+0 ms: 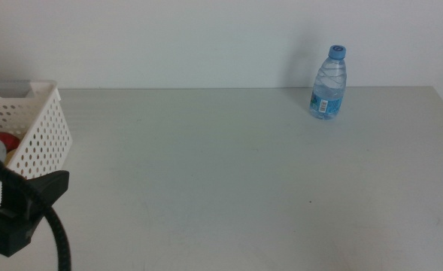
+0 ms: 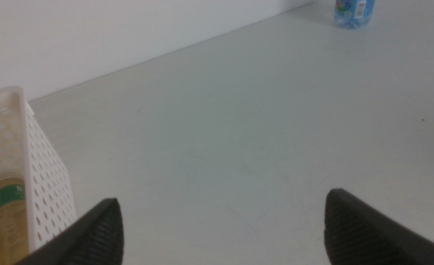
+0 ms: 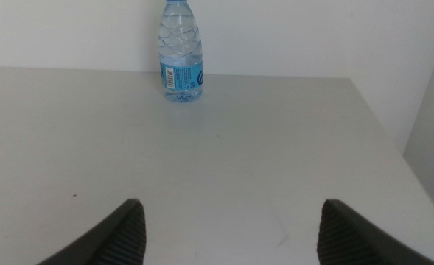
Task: Use arms to grab the bottles and put them into the dustbin to the left of the table.
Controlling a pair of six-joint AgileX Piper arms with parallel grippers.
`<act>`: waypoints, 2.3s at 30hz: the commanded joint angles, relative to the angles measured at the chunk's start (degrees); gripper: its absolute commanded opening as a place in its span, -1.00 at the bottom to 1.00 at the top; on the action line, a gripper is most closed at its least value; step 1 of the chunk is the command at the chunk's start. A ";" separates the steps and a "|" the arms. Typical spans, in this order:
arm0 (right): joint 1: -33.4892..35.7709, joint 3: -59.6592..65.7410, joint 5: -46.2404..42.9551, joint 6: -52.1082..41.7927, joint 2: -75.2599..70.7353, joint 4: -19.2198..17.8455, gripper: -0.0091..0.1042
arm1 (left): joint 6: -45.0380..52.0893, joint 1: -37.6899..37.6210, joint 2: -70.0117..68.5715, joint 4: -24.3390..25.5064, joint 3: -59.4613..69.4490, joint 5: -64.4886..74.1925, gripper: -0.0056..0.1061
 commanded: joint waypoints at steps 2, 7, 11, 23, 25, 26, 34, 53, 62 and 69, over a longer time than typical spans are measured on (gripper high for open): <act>-0.31 -0.55 -10.91 -2.65 0.58 -2.22 0.20 | -0.90 -0.48 0.03 0.01 -1.40 -4.38 0.77; -0.31 -0.55 -33.11 -2.89 3.16 -2.09 0.20 | -0.90 -0.48 0.03 0.01 -1.40 -4.32 0.77; -0.31 -0.65 -38.29 -2.83 13.72 -1.80 0.20 | -0.90 -0.48 0.03 0.01 -1.40 -4.32 0.77; -0.31 -11.26 -65.94 -3.40 58.07 -16.21 0.20 | -0.90 -0.48 0.03 0.01 -1.40 -4.32 0.77; -0.31 -13.61 -69.57 -1.99 65.33 -17.87 0.20 | -0.90 -0.48 0.03 0.01 -1.40 -4.32 0.77; -0.31 -14.56 -72.27 -0.84 69.31 -18.66 0.20 | -0.90 -0.48 0.03 0.01 -1.40 -4.32 0.77; -0.03 -27.50 -85.24 2.63 94.96 -18.24 0.20 | -0.90 -0.48 0.03 0.01 -1.40 -4.32 0.77; 1.01 -77.35 -59.58 16.64 124.75 -21.28 0.54 | -0.90 -0.48 0.03 0.01 -1.40 -4.18 0.77; 2.78 -88.92 -56.29 17.46 132.36 -24.84 0.53 | -0.90 -0.48 0.03 0.01 -1.40 -4.18 0.77; 3.53 -90.40 -54.17 17.78 133.00 -22.77 -0.32 | -0.90 -0.48 0.03 0.01 -1.40 -4.18 0.77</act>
